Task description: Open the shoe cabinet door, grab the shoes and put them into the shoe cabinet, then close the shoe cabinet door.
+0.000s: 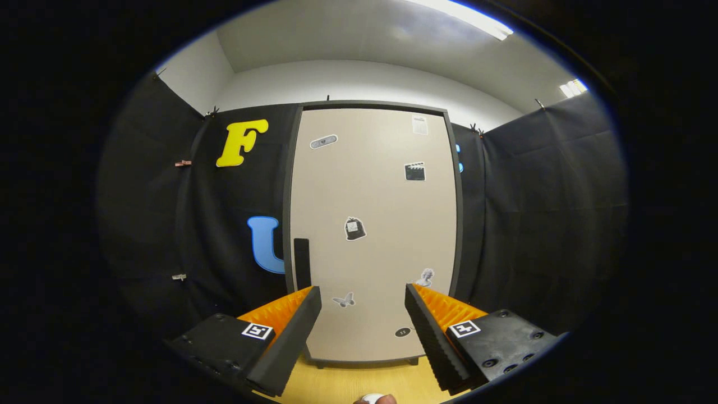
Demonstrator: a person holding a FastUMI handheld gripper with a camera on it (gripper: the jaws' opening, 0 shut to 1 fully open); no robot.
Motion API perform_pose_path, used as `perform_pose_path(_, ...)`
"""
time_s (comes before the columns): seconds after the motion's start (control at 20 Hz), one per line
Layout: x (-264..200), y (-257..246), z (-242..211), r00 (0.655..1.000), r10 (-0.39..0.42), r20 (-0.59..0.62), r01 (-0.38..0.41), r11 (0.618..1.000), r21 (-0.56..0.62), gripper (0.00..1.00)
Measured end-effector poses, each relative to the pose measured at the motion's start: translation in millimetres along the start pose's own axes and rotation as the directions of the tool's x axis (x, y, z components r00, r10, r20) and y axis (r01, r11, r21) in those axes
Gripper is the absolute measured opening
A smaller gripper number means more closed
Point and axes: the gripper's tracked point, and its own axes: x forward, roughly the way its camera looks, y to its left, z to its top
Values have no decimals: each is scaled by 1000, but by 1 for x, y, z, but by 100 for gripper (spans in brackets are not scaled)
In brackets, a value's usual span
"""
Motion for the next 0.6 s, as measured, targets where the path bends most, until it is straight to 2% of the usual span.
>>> perform_pose_path(0.4,65,78,-15,997,73,-10,-73,997,2,98)
perform_pose_path(0.6,108,99,-30,998,68,-17,-68,998,-5,98)
